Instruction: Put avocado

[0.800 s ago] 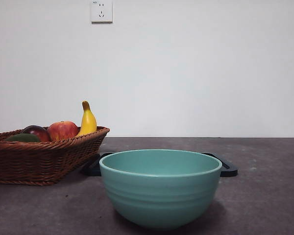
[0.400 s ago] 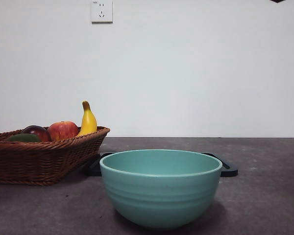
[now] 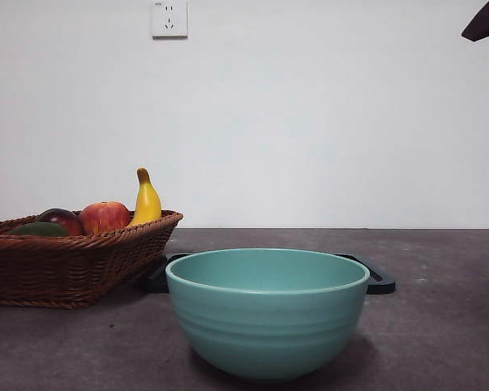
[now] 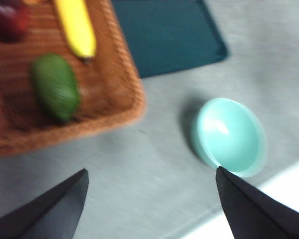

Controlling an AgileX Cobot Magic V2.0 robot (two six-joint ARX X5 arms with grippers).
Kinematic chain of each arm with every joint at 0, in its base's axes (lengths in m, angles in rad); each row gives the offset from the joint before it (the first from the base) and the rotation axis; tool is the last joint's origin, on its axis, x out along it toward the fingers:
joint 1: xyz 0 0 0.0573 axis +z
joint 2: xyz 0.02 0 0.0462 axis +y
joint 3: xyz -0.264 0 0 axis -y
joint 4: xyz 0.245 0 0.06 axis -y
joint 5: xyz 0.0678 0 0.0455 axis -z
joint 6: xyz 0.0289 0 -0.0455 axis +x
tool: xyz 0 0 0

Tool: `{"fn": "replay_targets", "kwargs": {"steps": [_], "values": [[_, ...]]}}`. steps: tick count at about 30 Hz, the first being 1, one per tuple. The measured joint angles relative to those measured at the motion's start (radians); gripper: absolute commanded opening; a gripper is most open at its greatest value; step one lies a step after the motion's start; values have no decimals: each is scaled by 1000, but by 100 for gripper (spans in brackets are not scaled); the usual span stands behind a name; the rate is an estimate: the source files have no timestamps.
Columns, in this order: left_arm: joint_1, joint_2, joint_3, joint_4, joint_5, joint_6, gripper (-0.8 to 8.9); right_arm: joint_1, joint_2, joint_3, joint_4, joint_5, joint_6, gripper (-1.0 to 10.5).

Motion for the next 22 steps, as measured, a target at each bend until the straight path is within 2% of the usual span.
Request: {"fn": "replay_targets", "kwargs": {"steps": [10, 18, 22], "values": [[-71, 259, 82, 109, -224, 0, 405, 0, 0, 0, 1, 0, 0, 393], [-121, 475, 123, 186, -365, 1, 405, 0, 0, 0, 1, 0, 0, 393], [-132, 560, 124, 245, -397, 8, 405, 0, 0, 0, 1, 0, 0, 393]]}}
